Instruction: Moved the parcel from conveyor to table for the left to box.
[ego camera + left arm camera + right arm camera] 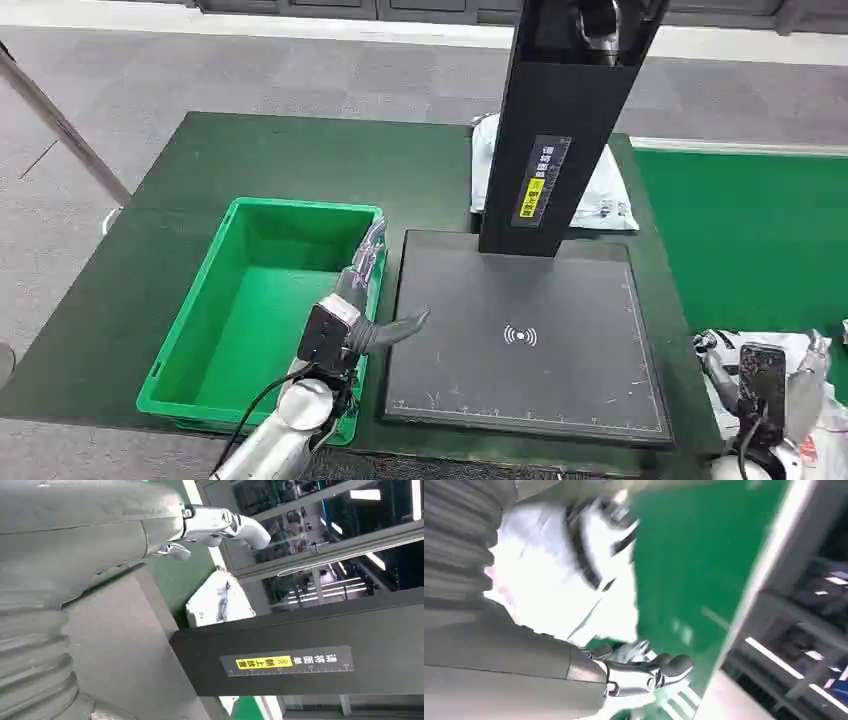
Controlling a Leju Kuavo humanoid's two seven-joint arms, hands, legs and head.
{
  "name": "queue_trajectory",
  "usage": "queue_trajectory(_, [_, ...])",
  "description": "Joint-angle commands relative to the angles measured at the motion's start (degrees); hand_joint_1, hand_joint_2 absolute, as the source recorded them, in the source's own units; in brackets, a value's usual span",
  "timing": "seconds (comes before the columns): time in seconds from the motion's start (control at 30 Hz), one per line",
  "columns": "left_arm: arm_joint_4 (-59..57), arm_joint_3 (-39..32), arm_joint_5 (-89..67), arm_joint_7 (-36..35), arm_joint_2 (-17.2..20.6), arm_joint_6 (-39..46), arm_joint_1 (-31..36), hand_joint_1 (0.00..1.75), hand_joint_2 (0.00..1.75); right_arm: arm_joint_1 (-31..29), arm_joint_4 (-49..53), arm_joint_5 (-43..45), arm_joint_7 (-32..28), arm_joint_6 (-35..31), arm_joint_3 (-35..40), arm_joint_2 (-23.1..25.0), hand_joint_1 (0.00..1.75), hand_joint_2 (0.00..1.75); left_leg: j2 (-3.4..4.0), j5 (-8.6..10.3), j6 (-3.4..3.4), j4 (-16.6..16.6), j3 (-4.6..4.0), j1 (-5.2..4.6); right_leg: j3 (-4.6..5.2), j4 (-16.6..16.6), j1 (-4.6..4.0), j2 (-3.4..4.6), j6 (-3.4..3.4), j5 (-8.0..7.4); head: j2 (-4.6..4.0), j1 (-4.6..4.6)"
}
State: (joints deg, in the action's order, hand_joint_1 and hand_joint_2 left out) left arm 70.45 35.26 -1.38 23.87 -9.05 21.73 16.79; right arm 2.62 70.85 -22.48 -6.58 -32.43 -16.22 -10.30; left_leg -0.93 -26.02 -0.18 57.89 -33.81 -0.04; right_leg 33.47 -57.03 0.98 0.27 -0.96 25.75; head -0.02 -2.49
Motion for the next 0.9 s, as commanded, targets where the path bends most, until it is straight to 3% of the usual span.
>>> queue_trajectory(0.03, [-2.22, 1.12, 0.19, 0.08, 2.63, -0.27, -1.93, 0.0, 1.75, -3.05, -12.99, -2.77, 1.27, 1.14, -10.29, -1.02, 0.0, 1.75, 0.07, 0.01, -0.02, -0.18, 0.24, -0.01, -0.24, 0.18, 0.0, -0.01, 0.04, -0.02, 0.0, 0.0])
queue_trajectory(0.53, [-0.55, 0.94, 0.59, -0.44, 3.13, 0.3, -1.94, 0.0, 1.75, -10.35, -31.36, -15.36, 11.47, 7.84, -12.54, -6.65, 0.0, 1.75, 0.18, -0.01, -0.03, -0.13, 0.3, -0.01, -0.25, 0.13, 0.0, 0.1, 0.03, -0.02, 0.0, 0.0])
queue_trajectory(0.6, [-0.53, 0.84, 0.52, -0.68, 3.15, 0.13, -1.8, 0.0, 1.75, -11.58, -35.04, -17.27, 13.94, 11.42, -11.4, -8.84, 0.0, 1.75, 0.17, -0.01, -0.04, -0.12, 0.28, 0.01, -0.24, 0.13, -0.02, 0.09, 0.04, -0.01, 0.0, 0.0])
queue_trajectory(0.63, [-0.13, 0.52, 0.22, -0.97, 2.9, -0.25, -2.2, 0.0, 1.75, -11.91, -37.81, -20.24, 18.5, 17.87, -9.62, -10.47, 0.0, 1.75, 0.24, 0.01, -0.05, -0.21, 0.35, 0.02, -0.29, 0.23, -0.04, 0.12, 0.07, -0.05, -0.02, 0.0])
queue_trajectory(0.73, [0.59, 0.34, -0.76, -1.63, 2.76, -0.99, -2.81, 0.0, 1.75, -9.58, -36.82, -21.56, 20.54, 26.13, -10.58, -11.59, 0.0, 1.75, 0.18, -0.01, -0.03, -0.17, 0.33, 0.02, -0.3, 0.2, -0.04, 0.06, 0.05, -0.01, 0.0, 0.0])
queue_trajectory(0.77, [0.65, 0.19, -1.13, -1.74, 2.79, -1.45, -3.05, 0.0, 1.75, -7.82, -36.1, -21.3, 19.59, 33.39, -11.05, -12.35, 1.75, 1.75, 0.07, -0.02, -0.02, -0.1, 0.31, 0.01, -0.3, 0.12, -0.03, -0.02, 0.02, 0.04, 0.0, 0.02])
queue_trajectory(0.9, [2.75, -1.63, -3.39, -2.23, 2.36, -2.31, -5.24, 0.0, 1.75, -4.44, -29.72, -23.49, 17.84, 41.5, -13.88, -11.05, 1.75, 1.75, -0.03, -0.03, -0.03, -0.14, 0.4, 0.05, -0.43, 0.18, -0.06, -0.1, 0.04, 0.07, 0.0, 0.0])
